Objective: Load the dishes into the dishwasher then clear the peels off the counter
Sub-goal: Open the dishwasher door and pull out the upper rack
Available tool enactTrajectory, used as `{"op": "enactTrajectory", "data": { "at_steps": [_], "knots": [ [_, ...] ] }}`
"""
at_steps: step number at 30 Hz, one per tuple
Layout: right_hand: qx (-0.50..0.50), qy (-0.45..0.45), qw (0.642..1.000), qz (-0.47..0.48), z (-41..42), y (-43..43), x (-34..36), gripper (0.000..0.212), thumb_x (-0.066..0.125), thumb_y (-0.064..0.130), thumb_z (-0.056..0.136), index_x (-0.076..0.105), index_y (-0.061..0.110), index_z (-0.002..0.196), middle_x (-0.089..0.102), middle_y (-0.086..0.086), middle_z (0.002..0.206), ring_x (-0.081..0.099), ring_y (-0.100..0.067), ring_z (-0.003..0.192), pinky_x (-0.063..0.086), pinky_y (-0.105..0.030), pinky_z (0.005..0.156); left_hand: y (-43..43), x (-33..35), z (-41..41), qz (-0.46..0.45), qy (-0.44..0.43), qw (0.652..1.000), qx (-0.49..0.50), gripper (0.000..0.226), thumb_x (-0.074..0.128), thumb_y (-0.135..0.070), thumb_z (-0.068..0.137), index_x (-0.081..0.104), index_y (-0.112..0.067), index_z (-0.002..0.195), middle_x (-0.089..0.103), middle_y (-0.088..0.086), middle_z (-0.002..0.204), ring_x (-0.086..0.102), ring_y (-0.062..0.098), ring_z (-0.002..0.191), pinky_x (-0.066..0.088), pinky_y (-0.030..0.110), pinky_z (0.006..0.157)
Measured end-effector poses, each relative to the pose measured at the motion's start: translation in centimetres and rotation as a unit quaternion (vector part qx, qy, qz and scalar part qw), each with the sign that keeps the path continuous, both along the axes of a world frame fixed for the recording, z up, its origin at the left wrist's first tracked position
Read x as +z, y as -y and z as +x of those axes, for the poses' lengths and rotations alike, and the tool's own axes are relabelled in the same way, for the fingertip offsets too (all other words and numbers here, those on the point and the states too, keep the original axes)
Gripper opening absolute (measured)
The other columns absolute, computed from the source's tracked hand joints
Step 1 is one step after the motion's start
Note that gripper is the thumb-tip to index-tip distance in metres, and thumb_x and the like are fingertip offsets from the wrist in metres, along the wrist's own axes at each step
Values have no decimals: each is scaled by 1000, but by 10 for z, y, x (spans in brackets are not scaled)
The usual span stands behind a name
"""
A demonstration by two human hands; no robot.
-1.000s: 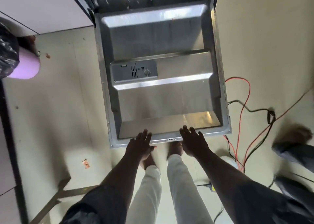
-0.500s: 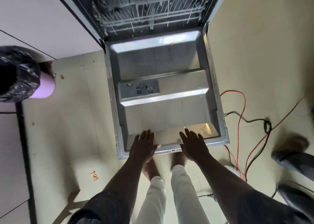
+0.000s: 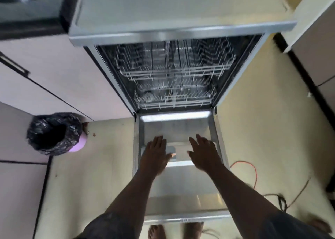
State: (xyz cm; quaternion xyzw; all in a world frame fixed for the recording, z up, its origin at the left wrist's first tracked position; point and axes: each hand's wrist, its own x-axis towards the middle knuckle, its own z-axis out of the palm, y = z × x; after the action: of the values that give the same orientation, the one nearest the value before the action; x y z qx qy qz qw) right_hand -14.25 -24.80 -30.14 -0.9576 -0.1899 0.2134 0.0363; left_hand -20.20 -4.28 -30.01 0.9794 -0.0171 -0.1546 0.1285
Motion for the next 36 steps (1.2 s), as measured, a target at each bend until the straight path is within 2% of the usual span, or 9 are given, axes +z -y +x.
{"op": "enactTrajectory", "data": {
  "at_steps": [2,5,7,10,15,21,26,30,36],
  "knots": [
    [9,30,999,11,36,-7,28,64,70,39,89,51,11,144,48,-22,148,54,-44,128,42,-58,104,-12,23,35,11,43,999,4,74,45,-54,100,38,0,150,31,22,160,29,37,149,29,50,120],
    [35,74,997,14,91,-22,73,67,59,41,96,37,14,153,35,-19,158,42,-40,139,35,-52,112,-29,59,87,35,78,996,-1,80,32,-60,99,35,0,152,30,22,160,24,36,151,25,50,120],
    [40,114,992,33,126,-31,101,67,58,37,97,34,13,154,30,-19,160,38,-42,140,35,-53,112,-37,79,121,49,95,994,-8,76,35,-55,103,26,-1,156,19,20,165,15,34,154,18,50,123],
    [42,157,986,41,172,-42,130,66,56,36,99,29,16,156,24,-17,162,33,-42,143,32,-54,112,-45,104,166,47,142,989,-1,76,39,-54,102,28,-1,155,18,20,165,16,35,153,19,52,122],
    [44,126,991,-13,233,-51,132,69,51,36,101,15,24,159,12,-6,168,20,-33,152,23,-52,121,-50,112,222,49,99,992,63,80,36,-57,102,12,-7,159,3,12,169,1,28,156,10,43,126],
    [65,98,991,-55,255,-45,99,71,48,37,102,10,25,160,9,-6,168,11,-31,154,14,-58,121,-62,92,248,69,42,995,58,84,41,-61,100,14,-8,159,11,13,167,11,31,154,16,45,125],
    [64,110,991,-30,263,-41,88,73,51,35,99,12,26,160,20,-8,166,18,-29,153,19,-57,120,-69,92,260,74,31,995,55,77,47,-57,100,26,-8,155,35,17,159,33,33,146,28,45,120],
    [50,108,993,-18,261,-42,84,69,49,31,100,14,27,160,23,-8,164,22,-31,151,24,-55,118,-64,91,255,52,34,996,71,77,54,-51,98,26,-8,155,34,17,159,31,34,147,28,45,121],
    [56,106,992,-33,243,-38,88,69,49,36,100,16,27,160,28,-12,160,28,-37,146,31,-56,113,-58,84,233,52,56,995,64,80,61,-47,96,27,-6,155,35,17,158,30,33,147,26,43,122]
  ]
}}
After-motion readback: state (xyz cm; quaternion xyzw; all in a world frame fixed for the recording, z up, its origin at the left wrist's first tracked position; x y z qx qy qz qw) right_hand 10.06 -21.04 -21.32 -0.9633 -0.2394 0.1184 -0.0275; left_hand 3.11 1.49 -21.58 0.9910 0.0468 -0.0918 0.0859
